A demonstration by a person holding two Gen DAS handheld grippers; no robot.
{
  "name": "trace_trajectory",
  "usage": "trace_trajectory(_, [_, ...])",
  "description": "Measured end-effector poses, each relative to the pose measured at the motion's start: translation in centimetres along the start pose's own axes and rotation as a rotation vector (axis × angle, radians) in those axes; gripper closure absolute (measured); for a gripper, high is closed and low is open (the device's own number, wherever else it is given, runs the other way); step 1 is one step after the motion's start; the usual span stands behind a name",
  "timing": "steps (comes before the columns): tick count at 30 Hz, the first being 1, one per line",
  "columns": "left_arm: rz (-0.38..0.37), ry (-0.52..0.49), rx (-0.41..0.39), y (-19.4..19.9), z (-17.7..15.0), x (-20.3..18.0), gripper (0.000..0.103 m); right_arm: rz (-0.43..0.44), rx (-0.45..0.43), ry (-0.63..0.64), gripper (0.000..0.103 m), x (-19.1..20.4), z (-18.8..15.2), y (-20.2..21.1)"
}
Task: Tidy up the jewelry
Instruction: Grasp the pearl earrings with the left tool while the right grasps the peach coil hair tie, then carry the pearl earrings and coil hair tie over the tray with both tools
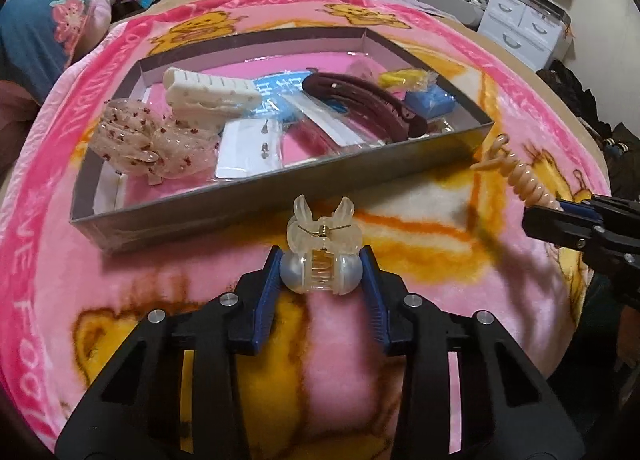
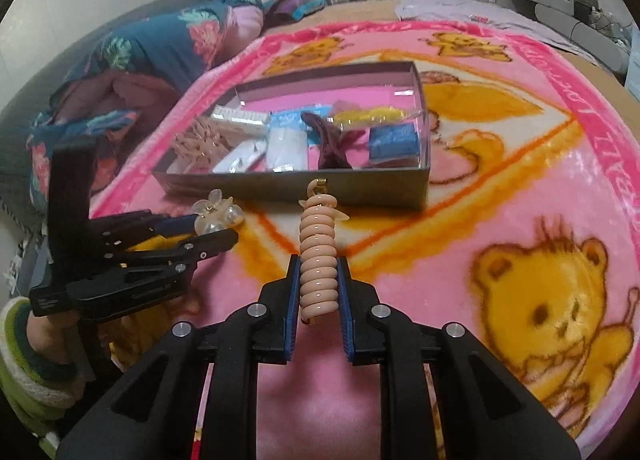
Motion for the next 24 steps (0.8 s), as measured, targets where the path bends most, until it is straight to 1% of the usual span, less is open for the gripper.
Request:
trace_trajectory(3, [-0.025, 0.019, -0.008, 0.8, 0.0, 0.2, 0.073, 0.007, -0.028, -0.002, 0.087, 0.1, 0.2, 0.8])
trace_trajectory(7, [-0.039, 0.033, -0.049, 3.0, 0.1, 0.4, 0.073, 0.02, -0.051, 0.005, 0.087, 0.6, 0.5, 1.4])
trace_trajectory(12, [-0.021, 0.06, -0.125, 5.9, 1.1, 1.5, 0.073, 0.029, -0.074, 0.006, 0.087, 1.2, 1.0, 2.0])
trace_trajectory(16, [-0.001, 0.078, -0.175, 7.6, 1.9, 2.4, 0.073, 0.032, -0.081, 0.009, 0.087, 1.7, 1.4, 2.1])
trace_trajectory(24, [0.017, 0.111, -0.242, 9.7, 3.7, 4.2, 0.073, 0.031, -0.104, 0.029, 0.087, 2.6, 3.3, 1.8])
Point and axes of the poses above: each gripper's, at about its wrist camera, not at the fingertips, and y roughly against the way its jaws point, x to its left, z to its top, the point moved 4 cm from there along -y, roughly the way its jaws point, and after that the axes turned 11 degrees about -z, right-handed, at the moved point
